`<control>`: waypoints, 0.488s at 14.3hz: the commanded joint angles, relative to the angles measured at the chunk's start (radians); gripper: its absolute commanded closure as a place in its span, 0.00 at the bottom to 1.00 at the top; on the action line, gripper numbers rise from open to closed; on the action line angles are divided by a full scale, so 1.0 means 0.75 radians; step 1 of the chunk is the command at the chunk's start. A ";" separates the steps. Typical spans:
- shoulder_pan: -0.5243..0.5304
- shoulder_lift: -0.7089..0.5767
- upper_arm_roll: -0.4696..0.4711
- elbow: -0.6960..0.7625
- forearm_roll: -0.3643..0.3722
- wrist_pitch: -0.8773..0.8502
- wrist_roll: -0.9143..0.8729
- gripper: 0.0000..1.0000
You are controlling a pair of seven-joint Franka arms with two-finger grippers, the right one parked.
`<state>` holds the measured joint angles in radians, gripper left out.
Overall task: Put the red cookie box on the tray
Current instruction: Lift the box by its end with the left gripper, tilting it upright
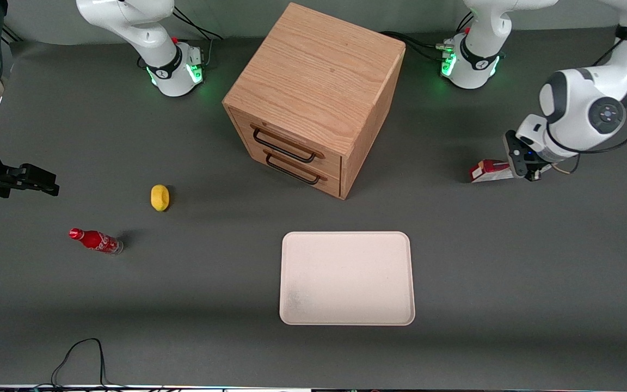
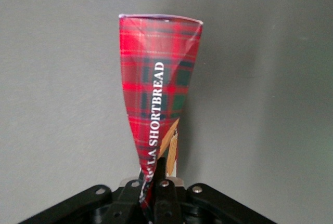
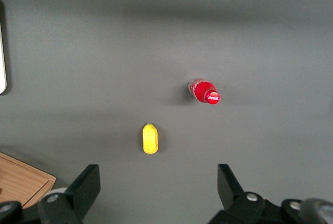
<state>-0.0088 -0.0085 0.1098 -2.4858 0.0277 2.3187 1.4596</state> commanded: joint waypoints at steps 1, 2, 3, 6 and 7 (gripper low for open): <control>-0.011 -0.003 0.003 0.189 0.000 -0.236 -0.160 1.00; -0.023 -0.001 0.003 0.250 -0.002 -0.311 -0.237 1.00; -0.029 0.003 0.001 0.313 -0.002 -0.387 -0.323 1.00; -0.062 0.044 -0.003 0.540 -0.012 -0.533 -0.526 1.00; -0.070 0.064 -0.003 0.624 -0.053 -0.592 -0.571 1.00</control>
<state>-0.0350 -0.0061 0.1006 -2.1598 0.0186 1.9713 1.1169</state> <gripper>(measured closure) 0.965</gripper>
